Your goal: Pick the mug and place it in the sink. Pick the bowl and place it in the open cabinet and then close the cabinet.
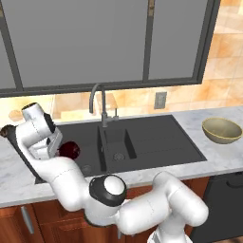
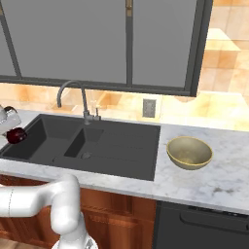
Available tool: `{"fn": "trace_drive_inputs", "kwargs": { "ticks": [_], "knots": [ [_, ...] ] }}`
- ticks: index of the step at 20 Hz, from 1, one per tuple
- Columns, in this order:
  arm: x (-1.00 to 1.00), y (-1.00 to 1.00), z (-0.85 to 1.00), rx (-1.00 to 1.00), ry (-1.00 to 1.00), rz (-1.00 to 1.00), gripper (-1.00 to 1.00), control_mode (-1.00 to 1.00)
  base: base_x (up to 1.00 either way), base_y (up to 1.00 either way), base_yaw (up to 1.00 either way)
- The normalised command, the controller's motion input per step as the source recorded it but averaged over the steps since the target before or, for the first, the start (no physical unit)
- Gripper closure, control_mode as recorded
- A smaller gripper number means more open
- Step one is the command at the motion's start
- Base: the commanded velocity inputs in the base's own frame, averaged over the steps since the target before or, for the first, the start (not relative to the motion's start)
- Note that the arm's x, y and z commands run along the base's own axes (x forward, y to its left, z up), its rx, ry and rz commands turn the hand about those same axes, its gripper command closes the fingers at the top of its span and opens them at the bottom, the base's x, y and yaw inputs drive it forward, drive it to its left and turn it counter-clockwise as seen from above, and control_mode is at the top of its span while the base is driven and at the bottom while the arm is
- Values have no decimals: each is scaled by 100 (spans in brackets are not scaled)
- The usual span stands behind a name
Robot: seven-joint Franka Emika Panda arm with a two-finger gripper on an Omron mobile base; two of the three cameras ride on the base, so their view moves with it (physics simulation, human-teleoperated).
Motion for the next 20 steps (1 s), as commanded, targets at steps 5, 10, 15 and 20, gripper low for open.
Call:
{"fn": "trace_drive_inputs", "kwargs": {
  "ticks": [5, 10, 15, 20],
  "knots": [
    [-8, -12, 0, -2, -51, -6, 100, -100, 0, 0, 0],
    [12, -2, 0, 1, -21, 1, 100, -100, 0, 0, 0],
    [50, -1, 0, 9, 10, 0, 100, -100, 0, 0, 0],
    [52, -6, 0, 9, 21, 0, 100, -100, 0, 0, 0]
  ]
}}
